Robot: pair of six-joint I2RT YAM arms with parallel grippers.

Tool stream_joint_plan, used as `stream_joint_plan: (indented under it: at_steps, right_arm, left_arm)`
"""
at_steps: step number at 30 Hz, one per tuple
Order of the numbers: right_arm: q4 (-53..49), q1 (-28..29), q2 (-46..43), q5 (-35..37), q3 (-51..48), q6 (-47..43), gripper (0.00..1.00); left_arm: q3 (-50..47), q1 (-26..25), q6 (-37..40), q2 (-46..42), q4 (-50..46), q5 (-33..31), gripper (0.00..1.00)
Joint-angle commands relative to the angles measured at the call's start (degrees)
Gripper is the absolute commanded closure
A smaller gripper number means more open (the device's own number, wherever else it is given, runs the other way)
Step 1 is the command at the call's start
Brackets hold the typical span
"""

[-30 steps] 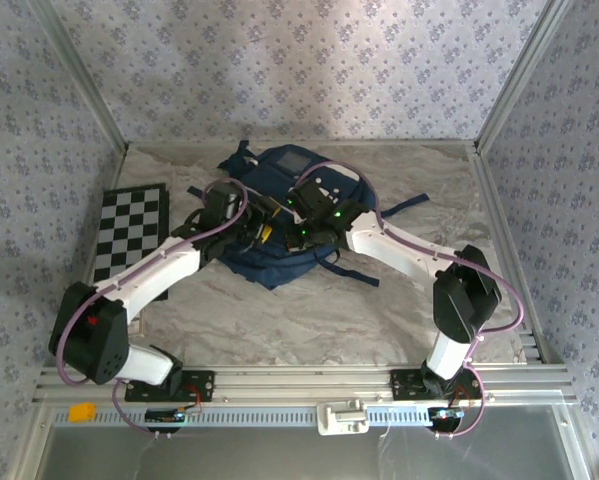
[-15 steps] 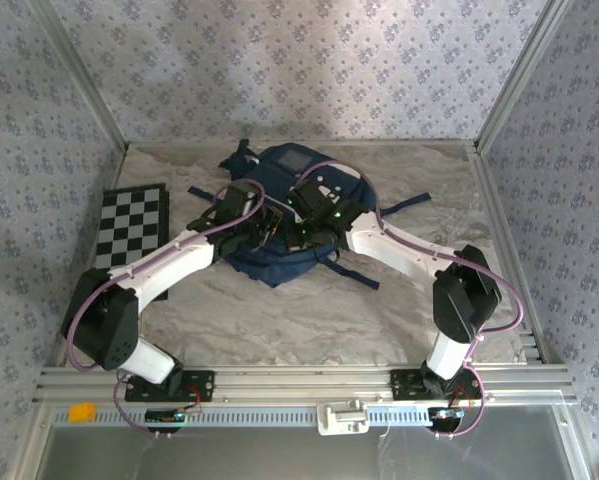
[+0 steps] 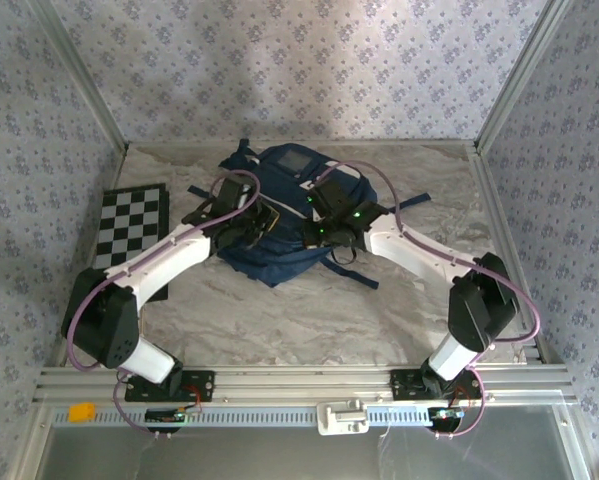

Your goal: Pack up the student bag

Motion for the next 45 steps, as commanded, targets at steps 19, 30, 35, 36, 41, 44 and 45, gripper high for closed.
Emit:
stream_joint_plan:
  at_steps: [19,30,35,36,41,44,45]
  right_arm:
    - [-4.36,-5.06,-2.90,0.10,1.69,-7.20,0.74]
    - [-0.39,-14.89,-20.32,22.35,-12.53,-5.15,0.00]
    - [16.21,-23.27,-22.89,33.72,-25.48,-8.17,0.00]
    - [20.36,-25.13,-22.27,34.38,-28.20,-9.55,0.00]
    - [36.76,-31.92,-16.22,34.71,-36.87,-15.15,0.00]
    - [49.19,-34.81,-13.20,30.33,-41.59,-19.35,0.00]
    - [51.23,-35.20,-12.22,29.86,-42.49,-20.17,0.00]
  left_arm:
    - [4.26,3.95,13.64,-4.91,-9.04,0.66,0.79]
    - [-6.49,19.65,35.45,-26.95,-22.46,-21.78,0.00]
    - [-18.88,31.04,49.02,-28.04,-5.98,-34.44,0.00]
    - [-21.84,31.59,52.75,-27.23,-0.01,-36.17,0.00]
    - [-32.26,32.35,66.03,-19.91,23.64,-38.35,0.00]
    - [-35.07,32.36,69.07,-15.46,32.68,-32.70,0.00]
    - [-37.38,32.39,69.91,-14.02,38.77,-29.57,0.00]
